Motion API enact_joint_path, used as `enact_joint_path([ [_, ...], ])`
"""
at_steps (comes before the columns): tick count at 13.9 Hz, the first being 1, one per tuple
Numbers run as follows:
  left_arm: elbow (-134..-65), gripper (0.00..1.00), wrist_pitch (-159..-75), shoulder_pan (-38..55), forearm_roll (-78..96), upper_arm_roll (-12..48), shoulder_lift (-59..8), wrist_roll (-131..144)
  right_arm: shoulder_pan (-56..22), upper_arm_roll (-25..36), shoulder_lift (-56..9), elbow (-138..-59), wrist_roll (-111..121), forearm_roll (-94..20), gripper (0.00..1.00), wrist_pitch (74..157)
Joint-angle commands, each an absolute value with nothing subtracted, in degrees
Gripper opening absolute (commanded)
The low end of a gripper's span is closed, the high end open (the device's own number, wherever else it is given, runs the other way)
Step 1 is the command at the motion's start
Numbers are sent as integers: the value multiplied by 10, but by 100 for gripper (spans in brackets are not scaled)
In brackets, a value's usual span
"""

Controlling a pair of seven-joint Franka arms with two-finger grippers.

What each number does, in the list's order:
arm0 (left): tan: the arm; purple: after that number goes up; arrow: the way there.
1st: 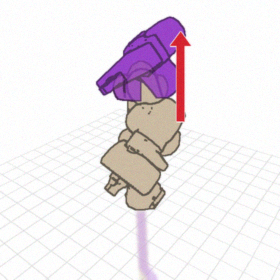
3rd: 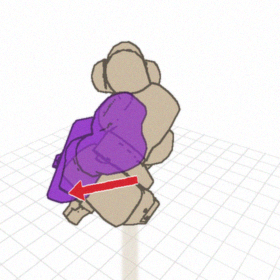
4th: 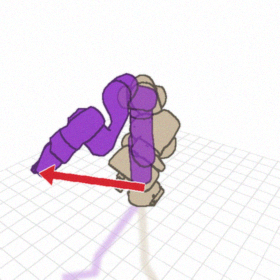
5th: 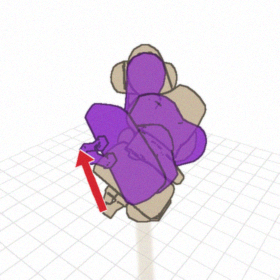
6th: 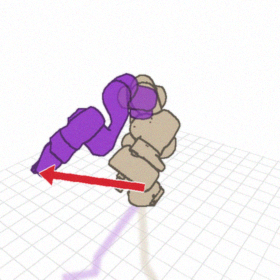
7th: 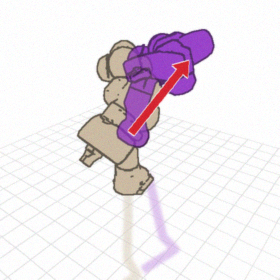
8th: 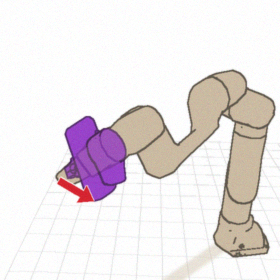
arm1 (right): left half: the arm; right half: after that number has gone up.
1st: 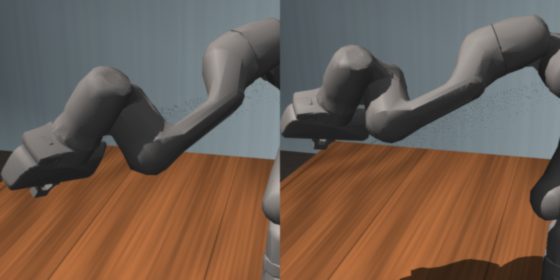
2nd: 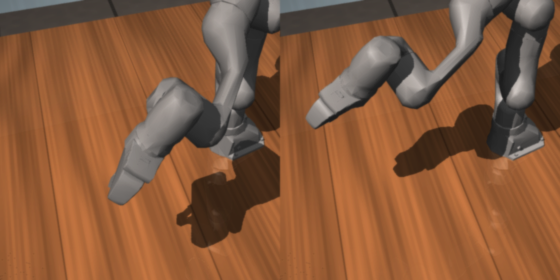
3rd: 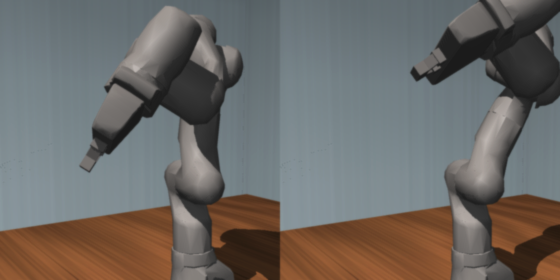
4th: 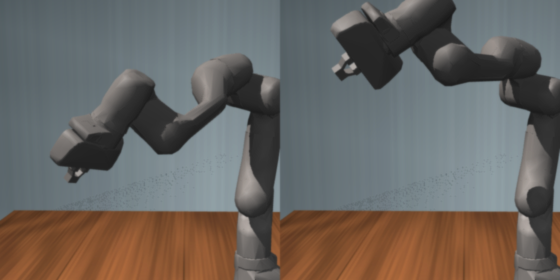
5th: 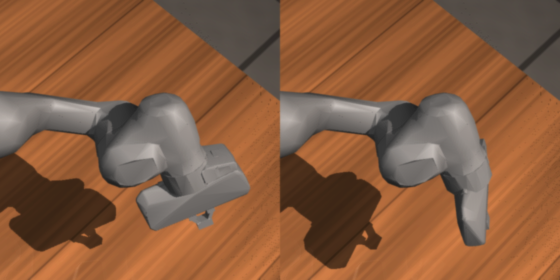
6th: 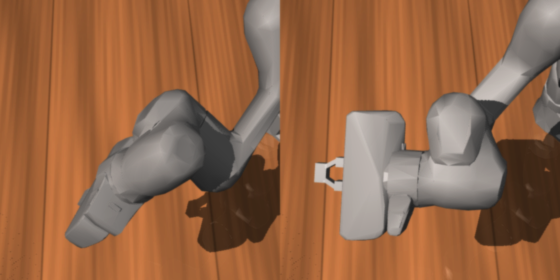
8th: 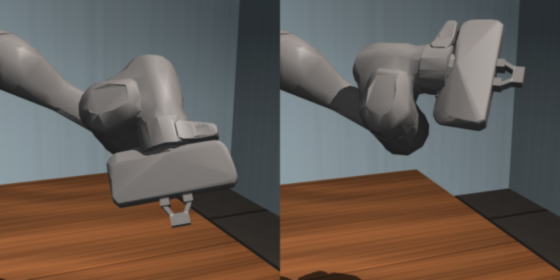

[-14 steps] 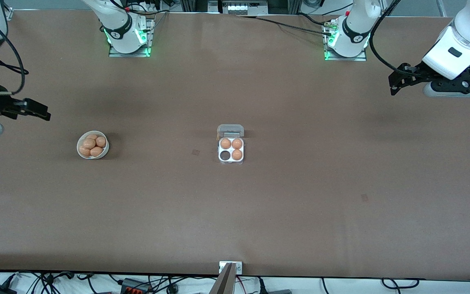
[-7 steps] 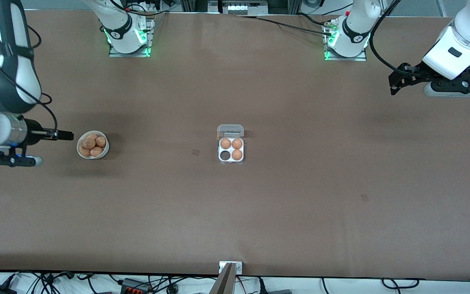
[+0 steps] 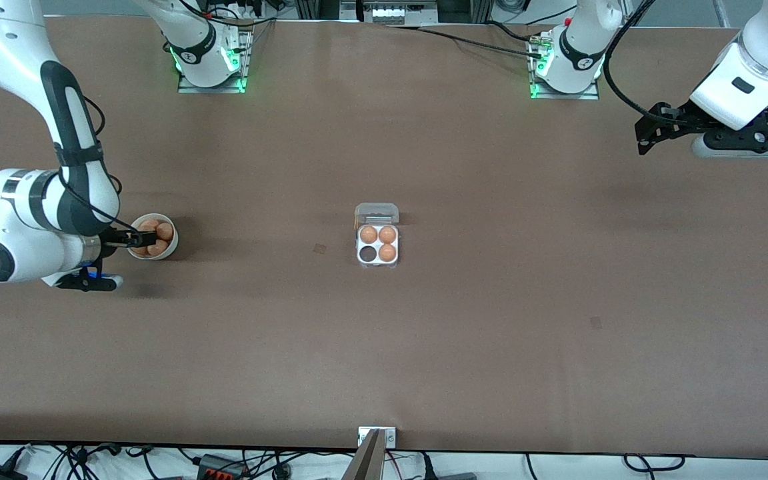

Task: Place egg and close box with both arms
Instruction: 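Lower the right gripper into the bowl and grasp one brown egg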

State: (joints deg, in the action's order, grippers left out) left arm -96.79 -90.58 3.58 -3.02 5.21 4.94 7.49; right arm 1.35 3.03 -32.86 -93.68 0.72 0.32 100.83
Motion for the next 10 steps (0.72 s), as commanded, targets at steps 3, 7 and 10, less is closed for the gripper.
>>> enact_joint_path([
  [3,-954,100,-889,33,-18,50,48,68,18,28,-345,-930,4,2,98,1024],
  [7,-954,100,-891,34,-18,53,47,69,23,28,-349,-931,11,2,80,1021],
  [10,-954,100,-890,34,-18,53,48,70,23,28,-357,-933,12,2,72,1019],
])
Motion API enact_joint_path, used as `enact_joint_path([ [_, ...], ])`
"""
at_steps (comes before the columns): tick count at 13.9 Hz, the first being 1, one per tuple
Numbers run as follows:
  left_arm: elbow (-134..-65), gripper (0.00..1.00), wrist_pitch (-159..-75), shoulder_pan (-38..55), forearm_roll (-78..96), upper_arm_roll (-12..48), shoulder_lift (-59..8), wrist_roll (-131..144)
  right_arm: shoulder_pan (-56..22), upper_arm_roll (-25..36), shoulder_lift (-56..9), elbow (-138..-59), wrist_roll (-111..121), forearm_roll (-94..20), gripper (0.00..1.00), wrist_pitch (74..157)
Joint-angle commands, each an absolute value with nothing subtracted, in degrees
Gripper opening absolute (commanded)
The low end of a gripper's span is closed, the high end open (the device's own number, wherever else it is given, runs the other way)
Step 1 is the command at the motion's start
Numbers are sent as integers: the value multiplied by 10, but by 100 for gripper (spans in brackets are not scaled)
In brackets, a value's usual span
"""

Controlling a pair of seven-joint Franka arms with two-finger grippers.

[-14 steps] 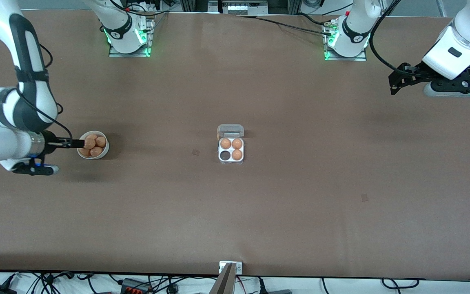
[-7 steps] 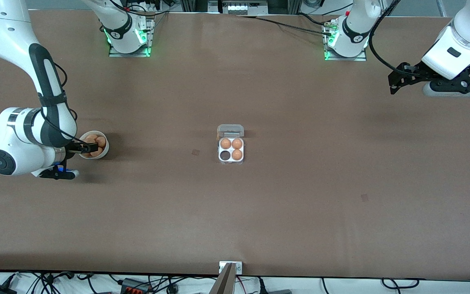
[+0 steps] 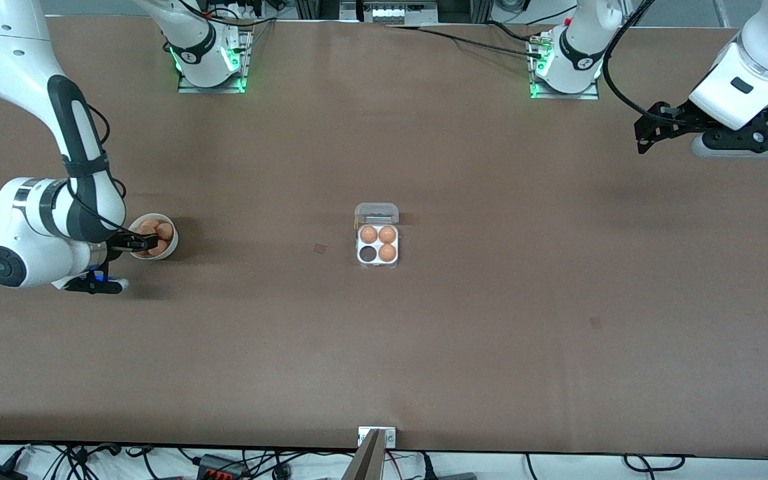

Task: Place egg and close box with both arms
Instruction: 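Lower the right gripper into the bowl and grasp one brown egg, then lift the egg and carry it with the right gripper to the egg box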

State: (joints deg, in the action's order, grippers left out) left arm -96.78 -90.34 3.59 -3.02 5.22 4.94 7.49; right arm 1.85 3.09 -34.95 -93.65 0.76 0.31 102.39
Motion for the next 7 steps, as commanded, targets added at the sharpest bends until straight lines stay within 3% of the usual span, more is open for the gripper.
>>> enact_joint_path([
  [1,-954,100,-890,34,-18,53,48,69,23,28,-358,-932,12,3,72,1019],
  [4,-954,100,-890,34,-18,53,48,69,23,28,-359,-931,12,3,66,1019],
  [7,-954,100,-890,34,-18,53,48,70,24,28,-359,-931,12,2,37,1018],
])
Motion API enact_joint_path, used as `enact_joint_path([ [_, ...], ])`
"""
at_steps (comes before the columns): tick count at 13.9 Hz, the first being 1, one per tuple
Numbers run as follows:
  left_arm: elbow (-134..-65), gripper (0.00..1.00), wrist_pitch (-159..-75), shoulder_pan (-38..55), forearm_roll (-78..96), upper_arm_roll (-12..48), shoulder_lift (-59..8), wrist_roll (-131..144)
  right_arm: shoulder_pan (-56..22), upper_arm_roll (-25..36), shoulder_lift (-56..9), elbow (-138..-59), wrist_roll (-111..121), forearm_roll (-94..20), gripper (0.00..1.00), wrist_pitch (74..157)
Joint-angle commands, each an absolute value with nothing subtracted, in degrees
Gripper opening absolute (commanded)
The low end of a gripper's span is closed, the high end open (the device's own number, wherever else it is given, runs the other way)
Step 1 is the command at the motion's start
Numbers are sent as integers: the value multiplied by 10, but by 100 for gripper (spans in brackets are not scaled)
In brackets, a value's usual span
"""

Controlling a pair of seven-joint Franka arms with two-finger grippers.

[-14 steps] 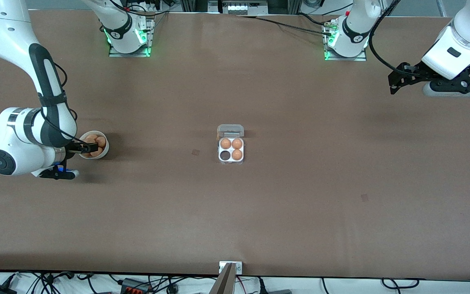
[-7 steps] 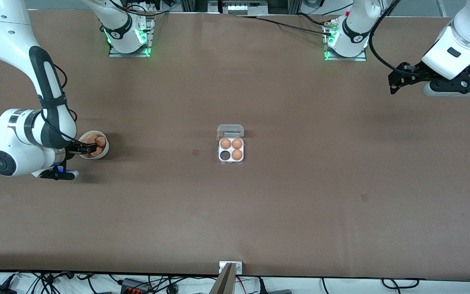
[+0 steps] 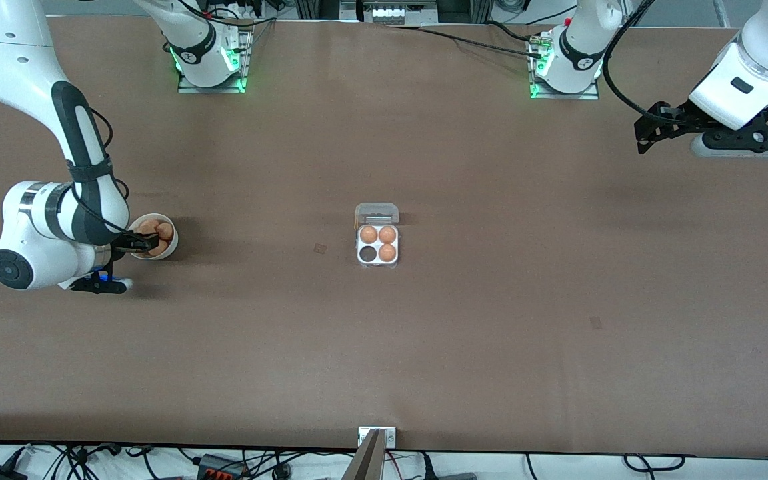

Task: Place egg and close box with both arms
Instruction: 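Lift the egg and carry it with the right gripper to the egg box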

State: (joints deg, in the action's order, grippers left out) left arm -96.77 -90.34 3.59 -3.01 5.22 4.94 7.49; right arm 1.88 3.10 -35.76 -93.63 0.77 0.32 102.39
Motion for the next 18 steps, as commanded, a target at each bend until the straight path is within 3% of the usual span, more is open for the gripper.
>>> enact_joint_path([
  [1,-954,100,-890,34,-18,53,48,70,24,28,-359,-931,13,3,30,1017],
  [2,-954,100,-890,34,-18,53,48,70,24,28,-359,-931,14,3,22,1016],
  [6,-954,100,-890,33,-18,52,48,70,23,24,-349,-914,17,2,14,999],
  [11,-954,100,-892,33,-18,51,47,70,17,-11,-345,-768,40,-13,14,893],
  [13,-954,100,-891,33,-18,51,47,70,15,-59,-345,-754,33,-24,14,903],
  [15,-954,100,-891,33,-18,51,48,70,-1,-97,-349,-751,33,-22,14,981],
  [18,-954,100,-891,33,-18,52,48,70,-68,-97,-366,-751,5,-18,15,1068],
])
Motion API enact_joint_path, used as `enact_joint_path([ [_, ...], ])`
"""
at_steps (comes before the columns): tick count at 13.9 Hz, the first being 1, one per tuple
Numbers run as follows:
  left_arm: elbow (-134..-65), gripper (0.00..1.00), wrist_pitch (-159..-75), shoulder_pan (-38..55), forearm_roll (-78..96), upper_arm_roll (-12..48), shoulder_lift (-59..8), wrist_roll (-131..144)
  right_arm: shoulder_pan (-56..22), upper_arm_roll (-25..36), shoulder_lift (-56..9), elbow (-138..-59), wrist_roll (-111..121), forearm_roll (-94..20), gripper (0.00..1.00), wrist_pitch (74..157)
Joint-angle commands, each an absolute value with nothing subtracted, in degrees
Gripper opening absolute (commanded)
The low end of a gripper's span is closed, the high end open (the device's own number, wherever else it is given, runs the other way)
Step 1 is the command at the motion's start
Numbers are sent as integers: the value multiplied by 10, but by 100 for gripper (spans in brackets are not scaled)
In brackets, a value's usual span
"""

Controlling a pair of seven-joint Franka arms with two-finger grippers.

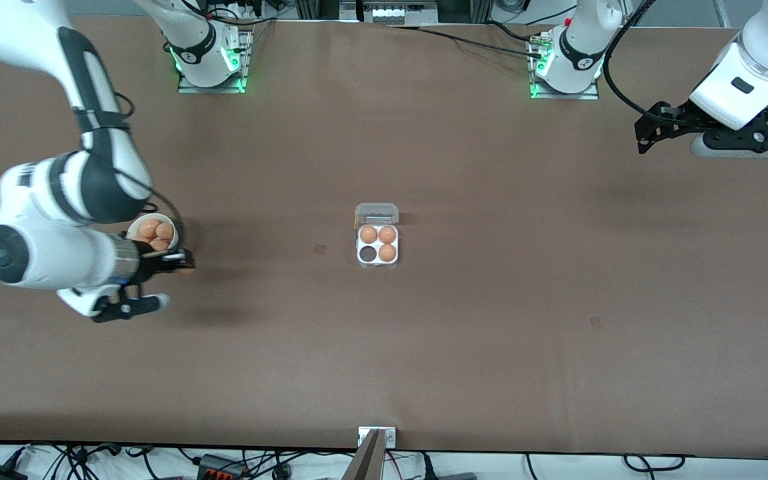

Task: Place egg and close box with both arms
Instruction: 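Lift the egg and carry it with the right gripper to the egg box, then lower the egg into the empty cup and open the right gripper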

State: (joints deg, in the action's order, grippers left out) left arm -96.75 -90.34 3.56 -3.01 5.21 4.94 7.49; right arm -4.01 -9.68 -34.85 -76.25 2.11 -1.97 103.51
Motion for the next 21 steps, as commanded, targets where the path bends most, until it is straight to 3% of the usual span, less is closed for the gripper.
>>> enact_joint_path([
  [1,-954,100,-890,33,-18,52,48,70,-82,-98,-372,-751,-17,-19,15,1081],
  [13,-954,100,-890,33,-18,53,48,70,-286,-98,-446,-753,-316,-21,16,1251],
  [21,-954,100,-890,33,-18,52,48,70,-308,-98,-466,-773,-334,-16,17,1270],
])
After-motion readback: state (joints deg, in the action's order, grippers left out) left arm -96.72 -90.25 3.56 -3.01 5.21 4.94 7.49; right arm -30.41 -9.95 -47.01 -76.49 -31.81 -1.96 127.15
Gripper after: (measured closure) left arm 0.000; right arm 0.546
